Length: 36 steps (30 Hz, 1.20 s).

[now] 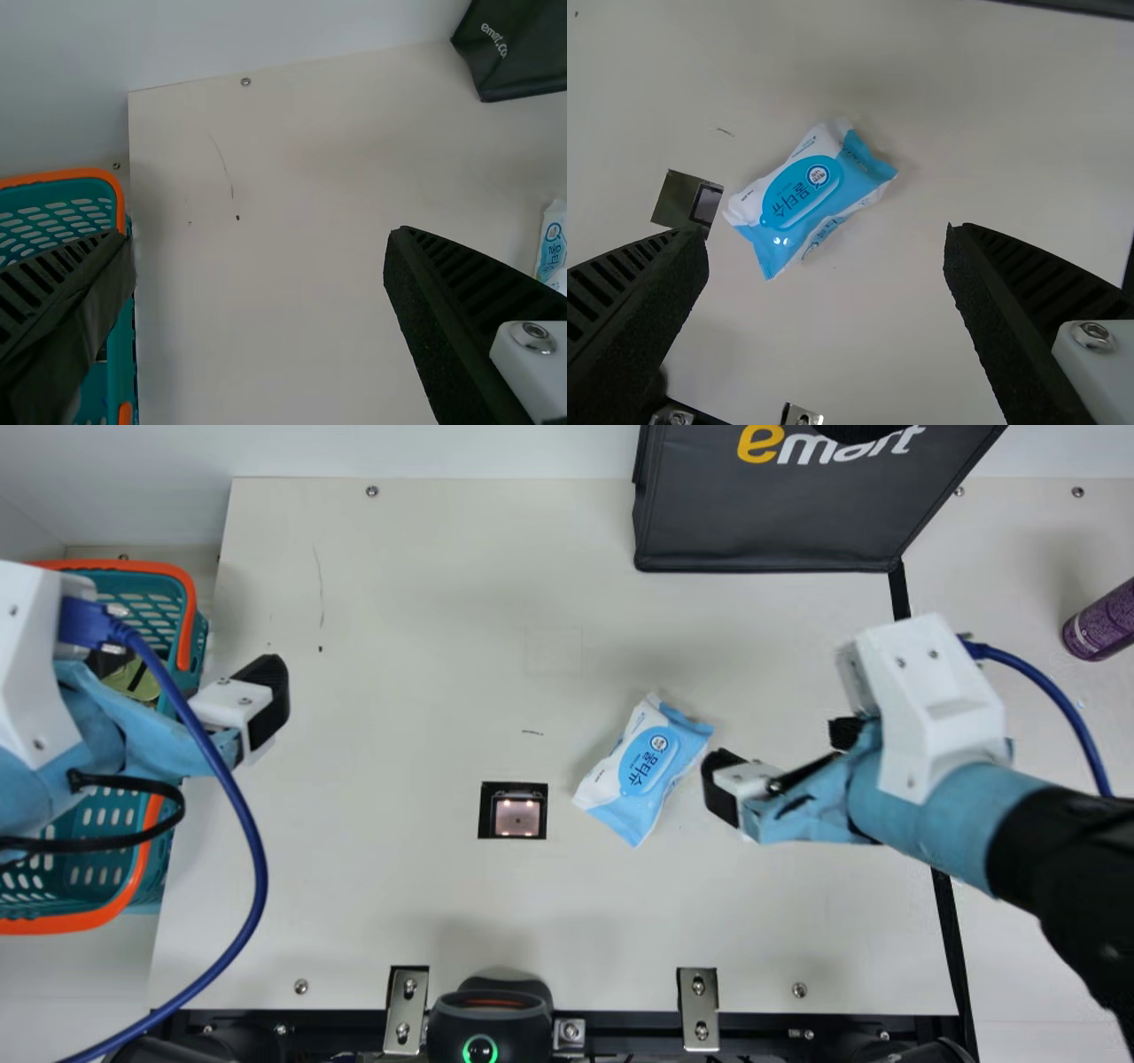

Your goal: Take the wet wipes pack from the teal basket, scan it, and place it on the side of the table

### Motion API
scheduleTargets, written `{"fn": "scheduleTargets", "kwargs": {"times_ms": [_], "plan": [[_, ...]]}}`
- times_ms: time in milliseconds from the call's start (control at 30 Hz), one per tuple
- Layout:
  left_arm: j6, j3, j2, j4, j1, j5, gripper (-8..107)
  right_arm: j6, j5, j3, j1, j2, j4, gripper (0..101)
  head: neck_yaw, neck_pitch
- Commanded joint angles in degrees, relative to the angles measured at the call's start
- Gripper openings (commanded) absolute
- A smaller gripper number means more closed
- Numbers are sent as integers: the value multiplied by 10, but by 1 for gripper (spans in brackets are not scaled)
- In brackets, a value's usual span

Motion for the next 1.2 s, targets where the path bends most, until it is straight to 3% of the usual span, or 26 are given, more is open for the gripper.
{"fn": "scheduleTargets", "kwargs": {"times_ms": [0, 333, 567, 867, 1167], "plan": [[0, 0, 0, 0, 0, 0, 90, 40, -13, 1, 17, 28, -9, 95, 1, -17], [0, 0, 0, 0, 0, 0, 90, 240, -77, -14, 84, 125, -64, 95, 1, -17], [0, 0, 0, 0, 0, 0, 90, 391, -97, -34, 126, 185, -116, 95, 1, -17], [0, 0, 0, 0, 0, 0, 90, 575, -65, -58, 177, 255, -190, 95, 1, -17], [0, 0, 0, 0, 0, 0, 90, 699, -19, -88, 213, 317, -203, 95, 1, -17]]}}
